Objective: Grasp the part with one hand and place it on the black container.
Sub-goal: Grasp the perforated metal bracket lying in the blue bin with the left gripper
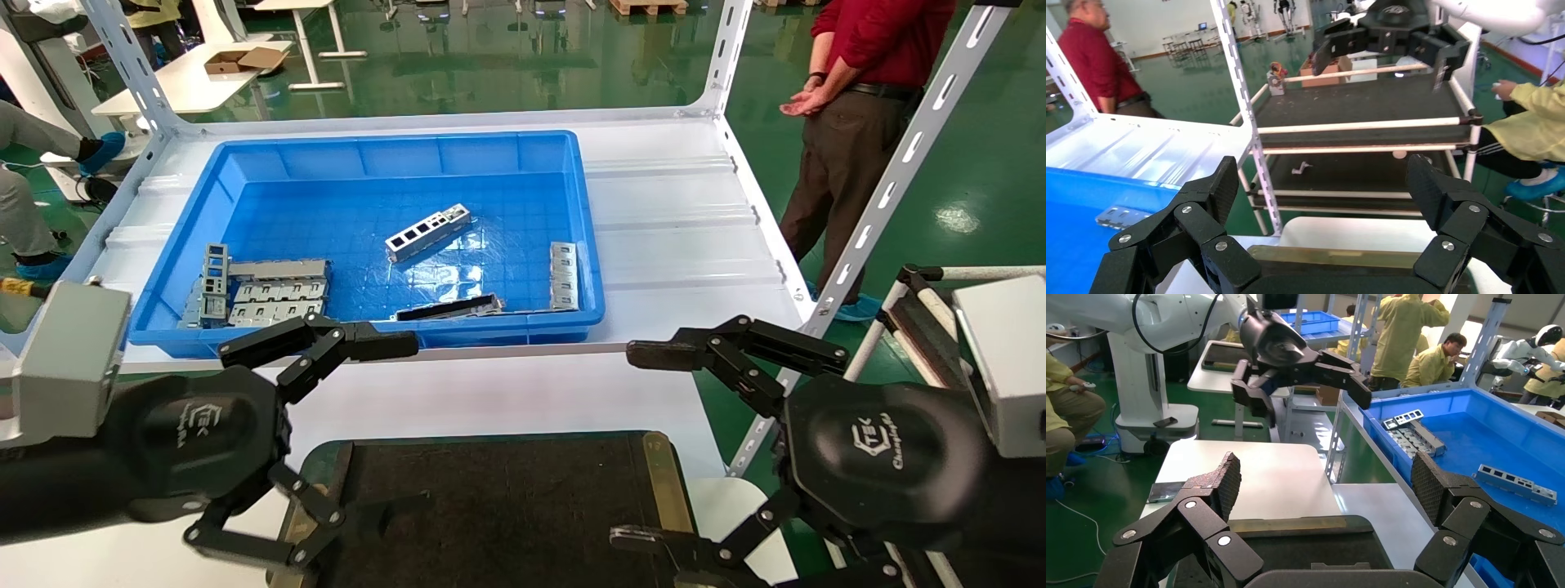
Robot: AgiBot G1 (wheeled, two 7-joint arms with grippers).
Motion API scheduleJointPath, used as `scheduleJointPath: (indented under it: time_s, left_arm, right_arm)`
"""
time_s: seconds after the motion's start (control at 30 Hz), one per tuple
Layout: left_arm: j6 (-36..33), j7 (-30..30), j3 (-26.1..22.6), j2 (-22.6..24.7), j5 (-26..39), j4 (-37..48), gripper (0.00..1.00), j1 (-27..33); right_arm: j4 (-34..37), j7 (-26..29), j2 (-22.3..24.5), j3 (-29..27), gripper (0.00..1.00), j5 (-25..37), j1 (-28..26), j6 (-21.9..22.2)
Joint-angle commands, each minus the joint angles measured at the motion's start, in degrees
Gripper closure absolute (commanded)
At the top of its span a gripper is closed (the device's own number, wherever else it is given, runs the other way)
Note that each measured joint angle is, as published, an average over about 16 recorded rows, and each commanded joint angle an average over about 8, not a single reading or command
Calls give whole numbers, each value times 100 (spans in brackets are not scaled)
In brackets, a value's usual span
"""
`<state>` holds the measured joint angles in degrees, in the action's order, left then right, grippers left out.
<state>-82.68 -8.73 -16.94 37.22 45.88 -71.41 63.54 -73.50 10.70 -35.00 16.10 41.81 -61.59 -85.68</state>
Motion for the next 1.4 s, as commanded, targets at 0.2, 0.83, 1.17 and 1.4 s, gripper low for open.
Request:
scheduleJointPath:
  time_s: [0.2,0.83,1.17,1.4]
  left_arm:
    - [209,182,-81,206,315,244,0,191]
    - [952,595,-404,986,1256,1243,0,881]
    - [1511,870,-602,1600,1800,2310,0,1500]
    - [1945,1232,-730,2113,2160,3396,0,2037]
  right_arm:
    - [0,-2,1,3,0,-2,-1,1]
    - [0,-6,5,11,0,-8,-3,5]
    - [0,-8,6,15,0,-10,-4,6]
    - [0,-9,7,18,0,-12,-4,8]
